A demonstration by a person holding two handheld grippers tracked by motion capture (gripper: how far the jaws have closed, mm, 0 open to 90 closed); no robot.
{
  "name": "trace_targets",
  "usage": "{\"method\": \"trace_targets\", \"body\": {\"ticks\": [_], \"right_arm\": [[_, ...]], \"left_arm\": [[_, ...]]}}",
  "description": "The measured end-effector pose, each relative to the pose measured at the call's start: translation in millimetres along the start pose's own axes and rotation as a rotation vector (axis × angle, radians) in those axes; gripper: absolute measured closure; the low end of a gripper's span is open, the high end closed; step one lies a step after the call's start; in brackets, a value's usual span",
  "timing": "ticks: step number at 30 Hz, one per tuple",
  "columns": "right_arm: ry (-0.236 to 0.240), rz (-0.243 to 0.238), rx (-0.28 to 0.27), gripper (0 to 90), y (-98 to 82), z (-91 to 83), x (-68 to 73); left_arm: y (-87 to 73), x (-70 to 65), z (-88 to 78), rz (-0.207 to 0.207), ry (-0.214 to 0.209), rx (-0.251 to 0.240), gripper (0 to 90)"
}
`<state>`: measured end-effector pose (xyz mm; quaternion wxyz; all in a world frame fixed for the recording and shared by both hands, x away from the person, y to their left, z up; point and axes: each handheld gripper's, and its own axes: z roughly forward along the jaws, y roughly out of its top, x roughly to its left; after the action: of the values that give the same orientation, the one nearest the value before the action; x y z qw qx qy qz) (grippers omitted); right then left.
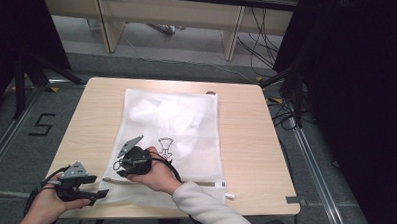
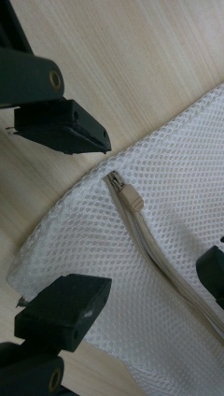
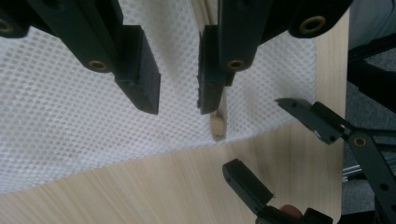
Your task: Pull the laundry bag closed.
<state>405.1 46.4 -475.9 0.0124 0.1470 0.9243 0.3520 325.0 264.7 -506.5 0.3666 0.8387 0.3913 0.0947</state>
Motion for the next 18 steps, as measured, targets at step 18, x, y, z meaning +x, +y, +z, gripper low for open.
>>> {"method": "trace_targets", "body": {"ticks": [18], "right_arm": [[0.066,0.034,0.038,70.6,13.0,30.9,6.3]], "left_arm": [[-1.0,0.1,-0.4,-0.011,0.006,0.011,28.6]]}}
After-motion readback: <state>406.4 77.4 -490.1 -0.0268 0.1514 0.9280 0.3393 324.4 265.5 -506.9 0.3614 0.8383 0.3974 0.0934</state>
